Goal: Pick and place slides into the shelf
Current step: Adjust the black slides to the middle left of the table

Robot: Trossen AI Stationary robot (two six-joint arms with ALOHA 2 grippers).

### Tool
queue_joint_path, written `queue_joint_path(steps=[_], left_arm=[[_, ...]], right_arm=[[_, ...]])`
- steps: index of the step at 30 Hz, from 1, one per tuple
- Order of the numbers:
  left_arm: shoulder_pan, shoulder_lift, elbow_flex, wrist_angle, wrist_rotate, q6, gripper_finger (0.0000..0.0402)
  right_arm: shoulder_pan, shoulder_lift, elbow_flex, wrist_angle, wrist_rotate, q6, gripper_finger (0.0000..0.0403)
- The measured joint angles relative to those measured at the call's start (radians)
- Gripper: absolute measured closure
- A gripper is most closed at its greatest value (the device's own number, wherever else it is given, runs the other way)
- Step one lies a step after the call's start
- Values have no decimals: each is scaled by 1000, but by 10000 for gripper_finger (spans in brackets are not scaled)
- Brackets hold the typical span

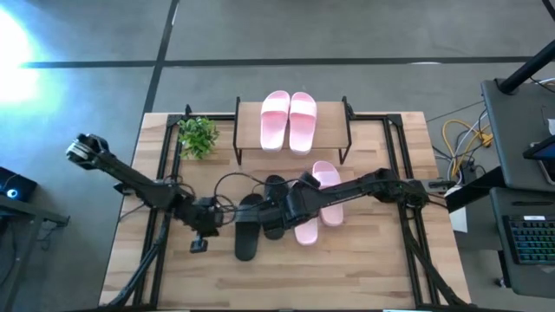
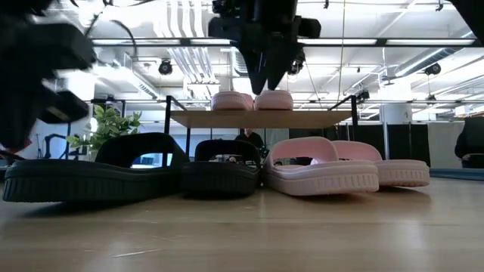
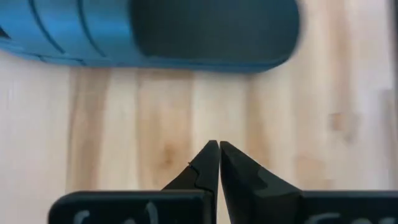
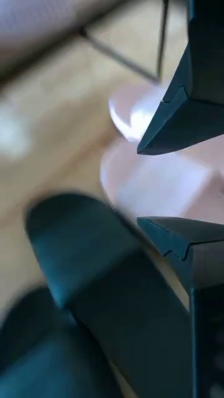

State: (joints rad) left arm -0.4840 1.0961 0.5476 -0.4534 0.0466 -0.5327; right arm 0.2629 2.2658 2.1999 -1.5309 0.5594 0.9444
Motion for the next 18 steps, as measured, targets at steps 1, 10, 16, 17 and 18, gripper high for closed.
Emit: queue_joint_path(steps=[1, 10, 16, 17, 18], left_arm=[[-22, -25, 0, 0, -14, -31, 402], [-221, -128, 0, 8, -149, -311, 402], [-321, -50, 0, 146, -216, -404, 402], [-332, -27, 0, 189, -220, -405, 402], [-343, -4, 0, 228, -226, -405, 402]], right_arm=[[3, 0, -2, 19, -32, 2, 240], [29, 1, -4, 113, -220, 85, 278], [55, 1, -26, 182, -274, 163, 326], [58, 1, -33, 207, -280, 176, 337], [62, 1, -43, 236, -293, 186, 348]])
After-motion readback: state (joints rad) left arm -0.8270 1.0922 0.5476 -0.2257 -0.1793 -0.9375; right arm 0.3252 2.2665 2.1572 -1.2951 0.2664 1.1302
